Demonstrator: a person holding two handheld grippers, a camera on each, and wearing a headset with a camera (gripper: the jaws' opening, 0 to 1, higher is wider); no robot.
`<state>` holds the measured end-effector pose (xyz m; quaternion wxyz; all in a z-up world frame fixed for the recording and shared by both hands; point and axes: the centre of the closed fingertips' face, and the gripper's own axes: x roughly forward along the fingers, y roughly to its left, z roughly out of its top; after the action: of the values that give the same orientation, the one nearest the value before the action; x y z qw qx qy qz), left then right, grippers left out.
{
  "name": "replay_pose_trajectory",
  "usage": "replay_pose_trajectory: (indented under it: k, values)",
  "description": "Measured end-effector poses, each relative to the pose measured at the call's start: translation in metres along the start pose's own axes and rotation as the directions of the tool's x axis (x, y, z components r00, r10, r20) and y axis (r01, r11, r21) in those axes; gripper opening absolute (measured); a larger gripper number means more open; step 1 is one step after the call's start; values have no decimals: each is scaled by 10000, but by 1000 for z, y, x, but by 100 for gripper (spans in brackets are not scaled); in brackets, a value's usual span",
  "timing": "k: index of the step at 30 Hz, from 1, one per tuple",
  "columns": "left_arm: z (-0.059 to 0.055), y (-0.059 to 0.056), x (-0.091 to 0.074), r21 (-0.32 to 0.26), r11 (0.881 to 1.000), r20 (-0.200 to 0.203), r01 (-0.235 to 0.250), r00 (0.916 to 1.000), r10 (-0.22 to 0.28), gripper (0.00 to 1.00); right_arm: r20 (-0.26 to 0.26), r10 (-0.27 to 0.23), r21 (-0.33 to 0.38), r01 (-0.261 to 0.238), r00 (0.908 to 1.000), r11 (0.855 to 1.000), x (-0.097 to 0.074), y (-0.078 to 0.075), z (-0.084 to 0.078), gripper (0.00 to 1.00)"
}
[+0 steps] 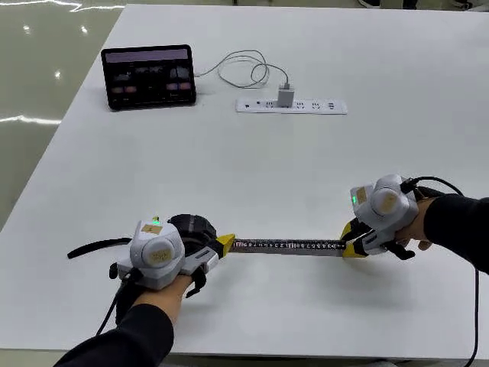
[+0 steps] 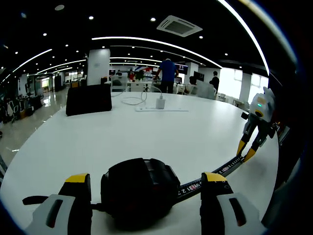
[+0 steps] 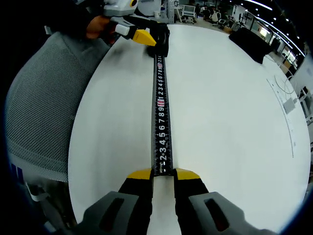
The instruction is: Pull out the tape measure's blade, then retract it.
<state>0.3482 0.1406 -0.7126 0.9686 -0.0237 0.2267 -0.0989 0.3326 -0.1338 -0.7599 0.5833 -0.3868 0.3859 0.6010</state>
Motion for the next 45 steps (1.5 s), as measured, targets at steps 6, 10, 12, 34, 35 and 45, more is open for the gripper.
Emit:
replay_pose_trajectory:
  k: [6, 10, 12, 34, 35, 45]
  values:
    - [-3, 2, 2, -254, 9997, -151, -17, 9999, 13, 80, -323, -22, -83, 19, 9995, 10000, 1, -1, 1, 11]
    - [-1, 3, 4, -559, 9984, -168, -122, 9998, 113, 71, -377, -30, 29, 32, 9993, 10000, 1, -1, 0, 11]
    - [-2, 4, 4, -544, 9983, -193, -189, 9997, 179, 70, -380, -64, 240, 73, 9993, 9997, 2, -2, -1, 11]
    - [-8, 7, 5, 180, 9991, -834, -372, 9958, 386, 60, -109, -195, 596, 201, 9998, 9980, 4, -4, 2, 11]
    - [-7, 8, 5, 125, 9993, -837, -345, 9959, 354, 60, -96, -214, 645, 220, 9997, 9977, 4, -4, 2, 11]
    - [-7, 8, 4, -30, 9998, -950, -174, 9953, 170, 61, -9, -369, 868, 368, 9993, 9955, 2, -1, 5, 11]
